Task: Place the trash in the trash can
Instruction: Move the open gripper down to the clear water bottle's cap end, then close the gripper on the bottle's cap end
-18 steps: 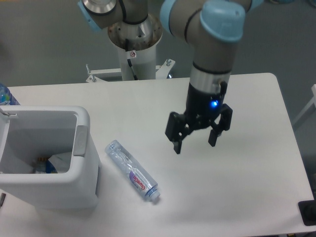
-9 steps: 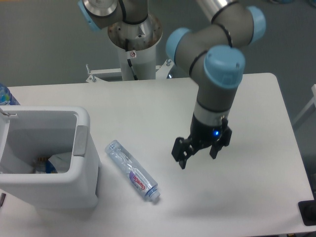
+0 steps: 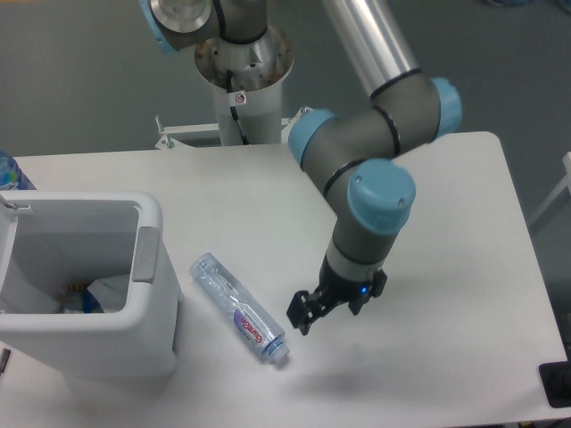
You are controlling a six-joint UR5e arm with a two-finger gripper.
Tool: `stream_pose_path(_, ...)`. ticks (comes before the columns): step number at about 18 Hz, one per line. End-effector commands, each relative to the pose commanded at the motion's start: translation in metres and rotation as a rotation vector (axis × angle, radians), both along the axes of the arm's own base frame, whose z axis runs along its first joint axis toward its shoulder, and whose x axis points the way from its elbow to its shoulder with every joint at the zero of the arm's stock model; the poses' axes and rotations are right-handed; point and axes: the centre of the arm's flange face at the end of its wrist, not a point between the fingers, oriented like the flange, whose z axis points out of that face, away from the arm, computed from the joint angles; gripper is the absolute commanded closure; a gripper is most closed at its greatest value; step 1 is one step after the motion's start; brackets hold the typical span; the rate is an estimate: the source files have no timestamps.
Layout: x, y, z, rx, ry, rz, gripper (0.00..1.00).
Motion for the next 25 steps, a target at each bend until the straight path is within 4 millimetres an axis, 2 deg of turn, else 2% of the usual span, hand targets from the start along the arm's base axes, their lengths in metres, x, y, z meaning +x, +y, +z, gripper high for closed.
stream_pose_path(4,0.014,0.019,-0.025,-0.039,-0.016,-0.008,0.0)
stream_pose_path(7,0.022,0.03,-0.036,-0.055,-0.023,0.001,0.0)
stream_pose_path(10,0.039,0.044,-0.052,-0.087,-0.029,-0.002,0.0)
stream_pose_path(20,0.039,0.059,-0.067,-0.11,0.004,0.083,0.0)
stream_pose_path(22,0.038,0.06,-0.07,-0.118,0.007,0.089,0.05)
stream_pose_path(24,0.04,0.062,-0.071,-0.117,0.009,0.096,0.23)
stream_pose_path(25,0.04,0.062,-0.071,-0.117,0.009,0.094,0.28)
